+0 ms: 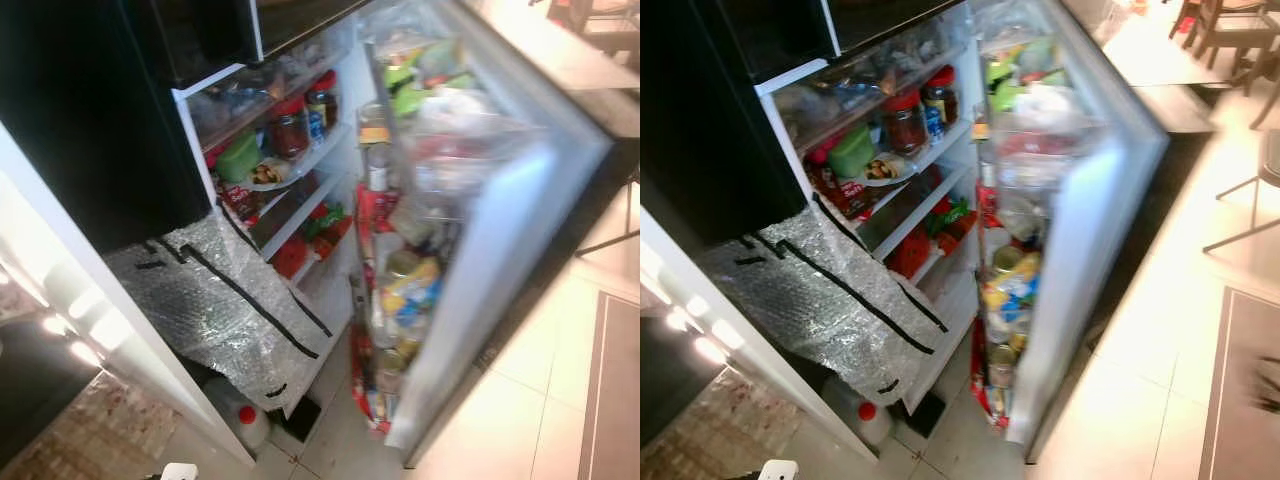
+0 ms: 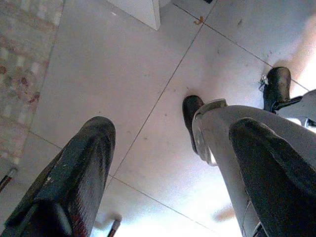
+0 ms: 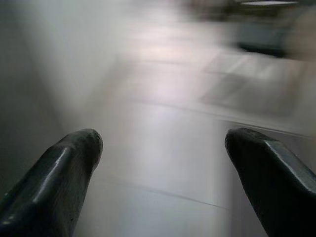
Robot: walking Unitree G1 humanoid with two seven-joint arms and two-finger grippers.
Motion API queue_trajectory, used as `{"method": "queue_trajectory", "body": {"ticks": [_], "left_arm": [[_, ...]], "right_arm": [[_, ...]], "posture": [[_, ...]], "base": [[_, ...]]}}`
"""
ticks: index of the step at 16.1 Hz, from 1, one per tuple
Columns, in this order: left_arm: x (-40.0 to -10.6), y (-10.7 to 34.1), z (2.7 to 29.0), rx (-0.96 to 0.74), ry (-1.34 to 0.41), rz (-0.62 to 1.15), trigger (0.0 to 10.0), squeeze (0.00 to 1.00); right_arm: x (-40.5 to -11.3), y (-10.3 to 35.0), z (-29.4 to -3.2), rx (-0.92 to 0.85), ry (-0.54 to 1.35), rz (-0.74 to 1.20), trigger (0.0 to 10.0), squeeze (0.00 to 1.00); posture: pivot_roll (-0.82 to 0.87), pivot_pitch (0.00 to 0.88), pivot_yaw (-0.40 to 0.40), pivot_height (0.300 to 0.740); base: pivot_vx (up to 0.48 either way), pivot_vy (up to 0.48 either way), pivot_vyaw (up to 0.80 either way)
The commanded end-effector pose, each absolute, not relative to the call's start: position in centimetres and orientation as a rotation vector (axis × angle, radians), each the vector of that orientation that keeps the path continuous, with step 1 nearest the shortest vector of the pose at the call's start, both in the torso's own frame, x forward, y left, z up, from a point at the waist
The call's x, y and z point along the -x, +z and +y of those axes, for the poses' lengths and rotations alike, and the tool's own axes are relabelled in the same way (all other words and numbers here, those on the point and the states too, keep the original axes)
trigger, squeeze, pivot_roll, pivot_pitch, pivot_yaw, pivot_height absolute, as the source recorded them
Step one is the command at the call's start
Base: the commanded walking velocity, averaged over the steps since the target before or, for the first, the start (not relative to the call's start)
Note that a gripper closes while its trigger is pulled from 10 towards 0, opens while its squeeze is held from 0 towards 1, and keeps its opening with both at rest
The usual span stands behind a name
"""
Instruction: Restocking fridge
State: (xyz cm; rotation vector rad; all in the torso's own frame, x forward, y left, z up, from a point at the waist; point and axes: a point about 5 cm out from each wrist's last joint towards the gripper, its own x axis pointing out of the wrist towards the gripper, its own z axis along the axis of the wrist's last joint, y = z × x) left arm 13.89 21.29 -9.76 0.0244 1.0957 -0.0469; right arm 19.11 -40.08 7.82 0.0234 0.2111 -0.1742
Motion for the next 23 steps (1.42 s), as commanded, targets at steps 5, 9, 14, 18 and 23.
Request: {"method": "queue_trajectory", "body": {"ticks": [5, 9, 14, 18, 23], "left_arm": [[-13.1, -10.0, 21.5, -0.041, -0.046, 1.122, 10.0, 0.00], [-13.3, -9.9, 21.5, -0.041, -0.044, 1.117, 10.0, 0.00], [-13.4, -9.9, 21.4, -0.034, -0.037, 1.112, 10.0, 0.00], [-13.3, -10.0, 21.4, -0.028, -0.037, 1.113, 10.0, 0.00], [-13.4, -10.0, 21.3, -0.027, -0.035, 1.113, 10.0, 0.00]], "right_arm": [[-23.6, 10.9, -32.4, 0.028, 0.544, 0.235, 10.0, 0.00], [-25.5, 12.4, -28.4, 0.046, 0.767, 0.204, 10.0, 0.00], [-26.6, 13.5, -25.4, 0.045, 0.907, 0.178, 10.0, 0.00], [-27.9, 14.8, -22.2, 0.045, 1.028, 0.131, 10.0, 0.00], [-29.4, 15.1, -17.4, 0.007, 1.185, 0.083, 10.0, 0.00]], "posture": [[-0.06, 0.000, 0.069, 0.740], [-0.04, 0.000, 0.062, 0.740], [-0.04, 0.000, 0.054, 0.740], [-0.04, 0.000, 0.043, 0.740], [-0.03, 0.000, 0.045, 0.740]], "base": [[0.000, 0.000, 0.00], [0.000, 0.000, 0.00], [0.000, 0.000, 0.00], [0.000, 0.000, 0.00], [0.000, 0.000, 0.00]]}}
